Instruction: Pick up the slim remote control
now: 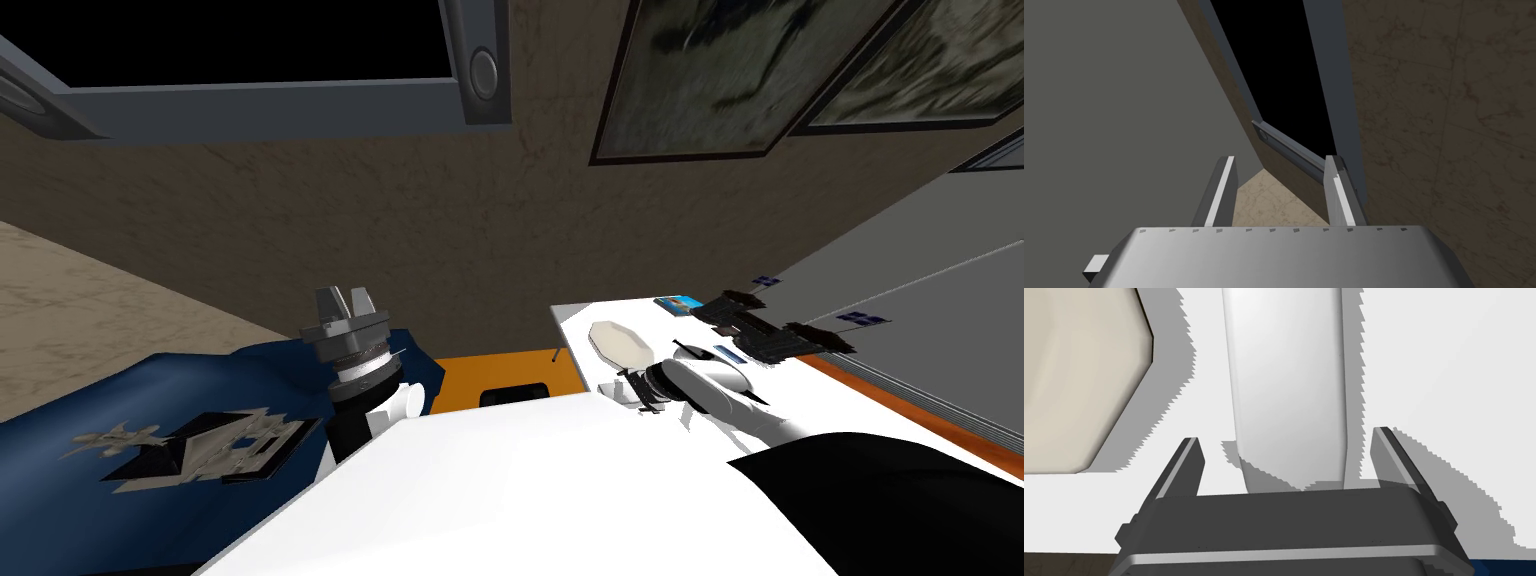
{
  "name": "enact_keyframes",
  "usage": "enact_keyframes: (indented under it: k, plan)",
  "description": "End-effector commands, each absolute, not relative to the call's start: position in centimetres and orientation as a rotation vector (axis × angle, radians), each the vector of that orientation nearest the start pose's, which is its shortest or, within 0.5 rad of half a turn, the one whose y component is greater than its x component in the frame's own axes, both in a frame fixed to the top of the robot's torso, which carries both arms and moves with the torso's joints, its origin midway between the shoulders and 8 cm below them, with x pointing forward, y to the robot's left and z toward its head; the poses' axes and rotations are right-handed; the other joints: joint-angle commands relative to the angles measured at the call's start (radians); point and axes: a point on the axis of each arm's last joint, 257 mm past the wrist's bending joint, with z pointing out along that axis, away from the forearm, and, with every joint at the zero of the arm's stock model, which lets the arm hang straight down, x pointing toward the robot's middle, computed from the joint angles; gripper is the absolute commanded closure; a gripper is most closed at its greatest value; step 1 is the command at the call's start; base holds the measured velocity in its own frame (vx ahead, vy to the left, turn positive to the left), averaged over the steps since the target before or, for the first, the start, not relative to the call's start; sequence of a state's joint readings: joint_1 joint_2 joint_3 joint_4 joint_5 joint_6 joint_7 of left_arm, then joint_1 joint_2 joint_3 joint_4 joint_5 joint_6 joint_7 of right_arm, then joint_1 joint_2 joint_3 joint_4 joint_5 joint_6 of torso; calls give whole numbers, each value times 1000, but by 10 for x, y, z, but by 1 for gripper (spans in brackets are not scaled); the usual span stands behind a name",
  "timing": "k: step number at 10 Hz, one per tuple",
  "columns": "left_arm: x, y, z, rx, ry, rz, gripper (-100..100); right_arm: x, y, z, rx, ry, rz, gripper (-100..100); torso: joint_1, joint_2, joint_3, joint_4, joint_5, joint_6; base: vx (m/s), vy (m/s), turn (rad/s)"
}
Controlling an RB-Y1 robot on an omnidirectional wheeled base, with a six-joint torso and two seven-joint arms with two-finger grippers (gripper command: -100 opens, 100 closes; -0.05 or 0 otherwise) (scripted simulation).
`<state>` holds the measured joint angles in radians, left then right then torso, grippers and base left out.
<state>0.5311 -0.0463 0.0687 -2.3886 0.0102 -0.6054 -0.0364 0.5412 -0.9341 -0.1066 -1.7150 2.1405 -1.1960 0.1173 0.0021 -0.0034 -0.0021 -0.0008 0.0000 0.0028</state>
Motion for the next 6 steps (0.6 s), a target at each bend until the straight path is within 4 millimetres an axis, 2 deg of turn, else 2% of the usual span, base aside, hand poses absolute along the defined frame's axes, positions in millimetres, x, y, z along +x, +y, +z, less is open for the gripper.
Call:
enact_keyframes:
  k: [1, 2, 6]
  plan:
    - [293, 298, 80, -518, 451, -1225, 0, 150, -489, -424, -2152, 2221, -17, -100, 0, 0, 0, 0, 0, 0, 0, -6, 6]
    - [293, 298, 80, -518, 451, -1225, 0, 150, -489, -424, -2151, 2220, -20, 100, 0, 0, 0, 0, 0, 0, 0, 0, 0]
    - [293, 298, 80, -518, 451, -1225, 0, 149, -489, -424, -2152, 2221, -18, 100, 1, 0, 0, 0, 0, 0, 0, 0, 0]
